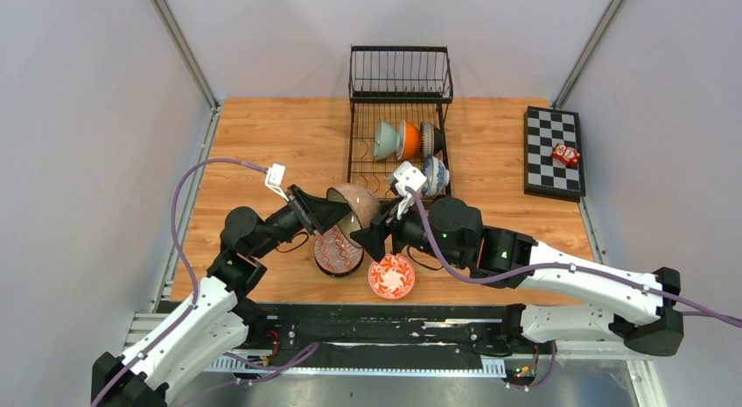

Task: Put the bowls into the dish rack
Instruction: Place the bowl in the dish rack.

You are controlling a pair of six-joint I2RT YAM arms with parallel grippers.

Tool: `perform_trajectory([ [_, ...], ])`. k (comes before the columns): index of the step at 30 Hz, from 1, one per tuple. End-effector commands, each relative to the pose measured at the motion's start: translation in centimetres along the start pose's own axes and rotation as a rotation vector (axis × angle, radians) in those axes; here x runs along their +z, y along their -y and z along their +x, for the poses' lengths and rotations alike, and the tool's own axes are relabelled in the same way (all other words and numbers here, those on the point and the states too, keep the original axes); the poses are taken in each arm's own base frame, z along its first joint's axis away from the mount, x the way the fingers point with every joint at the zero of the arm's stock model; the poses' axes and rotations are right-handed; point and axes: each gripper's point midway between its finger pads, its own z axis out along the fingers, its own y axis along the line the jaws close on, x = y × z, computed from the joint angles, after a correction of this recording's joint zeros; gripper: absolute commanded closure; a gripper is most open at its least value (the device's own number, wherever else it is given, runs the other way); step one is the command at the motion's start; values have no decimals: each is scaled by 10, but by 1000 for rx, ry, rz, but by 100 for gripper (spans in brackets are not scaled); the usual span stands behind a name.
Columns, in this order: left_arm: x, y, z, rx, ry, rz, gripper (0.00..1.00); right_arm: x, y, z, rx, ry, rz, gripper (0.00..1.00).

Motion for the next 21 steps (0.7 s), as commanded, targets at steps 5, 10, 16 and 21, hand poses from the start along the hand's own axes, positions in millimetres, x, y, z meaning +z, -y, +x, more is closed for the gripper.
perform_trajectory([
  [5, -5, -5, 4, 19, -19, -40, 47, -6, -5, -50, 40, 137, 17, 98],
  [10, -6, -16, 10, 7, -39, -89, 44, -3, -1, -52, 32, 135, 41, 98],
  [16, -6, -24, 13, -4, -52, -123, 40, 0, 3, -54, 17, 133, 73, 98],
  [21, -5, -31, 11, 3, -56, -173, 38, 6, 12, -53, -8, 119, 119, 98],
])
